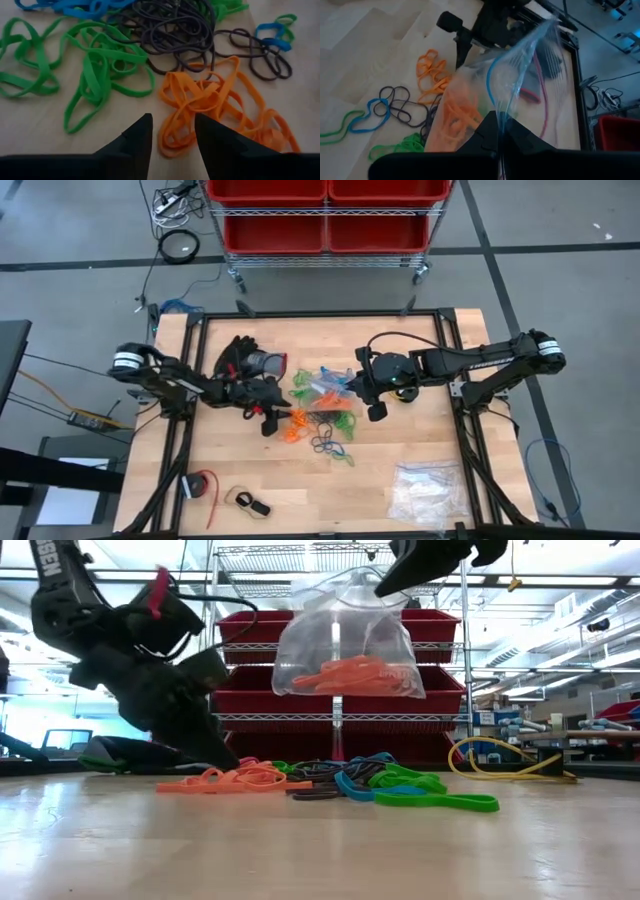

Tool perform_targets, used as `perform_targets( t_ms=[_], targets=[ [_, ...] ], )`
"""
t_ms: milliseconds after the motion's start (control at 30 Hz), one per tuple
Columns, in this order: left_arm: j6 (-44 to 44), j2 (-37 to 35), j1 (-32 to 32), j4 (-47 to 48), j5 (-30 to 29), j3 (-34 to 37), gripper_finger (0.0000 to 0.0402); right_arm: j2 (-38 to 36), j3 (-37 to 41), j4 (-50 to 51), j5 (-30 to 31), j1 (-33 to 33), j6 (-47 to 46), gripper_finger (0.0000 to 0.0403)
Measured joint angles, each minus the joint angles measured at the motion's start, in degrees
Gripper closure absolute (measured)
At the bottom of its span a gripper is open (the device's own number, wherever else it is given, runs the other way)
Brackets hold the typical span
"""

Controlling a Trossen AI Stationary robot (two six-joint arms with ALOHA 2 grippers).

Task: Sort rubber bands
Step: Put the orange rubber band into the transparent zip bag

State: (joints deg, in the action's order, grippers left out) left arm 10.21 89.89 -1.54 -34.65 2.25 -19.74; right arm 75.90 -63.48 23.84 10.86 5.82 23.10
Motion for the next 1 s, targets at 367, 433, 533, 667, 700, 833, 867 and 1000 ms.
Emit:
perform_targets(
  t_ms=[367, 433, 533, 667, 700, 833, 867, 1000],
  targets=[
    [-2.59, 2.55, -0.02, -0.03, 0.28, -2.82, 0.0390, -0.02, 0.00, 0.43, 0.01, 0.00, -0.64, 0.0403],
    [-2.54, 2.29, -0.02, 0.30, 1.62, -3.03, 0.0390, -0.02, 0.00, 0.22, 0.01, 0.00, -0.66, 0.0403],
    [-2.42, 1.87, -0.02, 0.24, 3.19, -3.78, 0.0385, -0.02, 0.00, 0.29, 0.01, 0.00, -0.69, 0.0403],
    [-2.16, -0.85, -0.02, 1.63, 4.75, -4.53, 0.0389, -0.02, 0.00, 0.39, -0.01, 0.00, -0.95, 0.0403],
    [-2.13, -2.01, -0.02, 2.77, 4.93, -4.63, 0.0391, -0.04, 0.00, 0.40, -0.01, 0.00, -0.96, 0.0403],
    [-2.72, -8.78, 0.04, 9.92, 4.95, -6.85, 0.0395, -0.04, 0.00, 0.42, 0.00, 0.00, -1.06, 0.0403],
    [-3.17, -10.72, 0.04, 11.46, 4.87, -7.78, 0.0395, -0.04, 0.00, 0.61, 0.00, 0.00, -1.08, 0.0403],
    [-5.65, -18.84, 0.45, 19.04, 3.28, -11.59, 0.0396, -0.04, 0.00, 0.96, 0.00, 0.00, -1.09, 0.0403]
  ],
)
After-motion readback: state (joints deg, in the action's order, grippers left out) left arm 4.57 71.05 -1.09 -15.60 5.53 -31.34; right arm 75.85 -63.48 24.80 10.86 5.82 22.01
